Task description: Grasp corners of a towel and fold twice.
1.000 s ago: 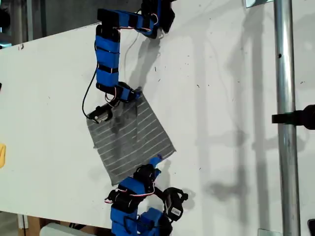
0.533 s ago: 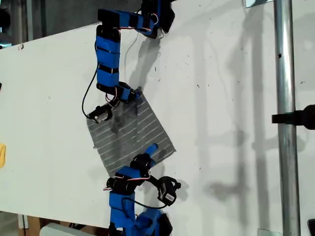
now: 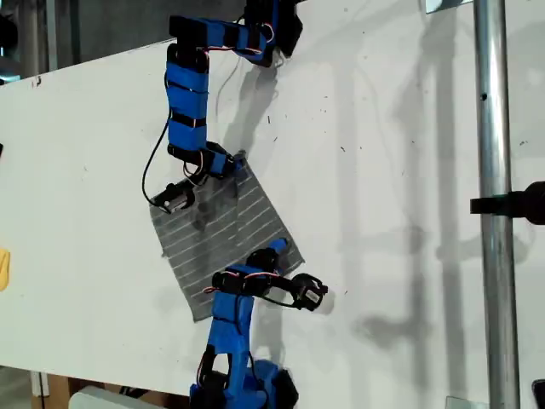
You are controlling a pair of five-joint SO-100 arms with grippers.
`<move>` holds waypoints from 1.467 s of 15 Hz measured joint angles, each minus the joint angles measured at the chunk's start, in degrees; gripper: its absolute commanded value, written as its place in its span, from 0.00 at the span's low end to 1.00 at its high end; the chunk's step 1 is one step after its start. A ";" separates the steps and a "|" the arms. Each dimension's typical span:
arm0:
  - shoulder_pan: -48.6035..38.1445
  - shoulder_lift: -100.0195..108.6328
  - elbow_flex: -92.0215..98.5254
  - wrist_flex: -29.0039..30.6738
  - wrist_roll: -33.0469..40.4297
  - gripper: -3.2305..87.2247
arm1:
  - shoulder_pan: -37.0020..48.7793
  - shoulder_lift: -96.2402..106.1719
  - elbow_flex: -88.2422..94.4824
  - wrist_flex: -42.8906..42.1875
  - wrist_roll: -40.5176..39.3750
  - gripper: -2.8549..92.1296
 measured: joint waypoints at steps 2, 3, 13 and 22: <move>0.62 -6.15 -2.90 -0.18 -2.72 0.38 | -0.62 0.00 0.00 0.26 0.35 0.03; 1.05 -8.53 -4.22 -0.70 -3.87 0.37 | -0.79 0.09 0.00 0.35 0.35 0.03; 1.76 -9.05 -6.24 0.09 -6.68 0.00 | -2.90 1.58 0.00 2.64 4.04 0.03; 17.67 10.81 -7.91 14.59 -10.55 0.00 | -31.55 22.76 -5.45 16.08 25.49 0.03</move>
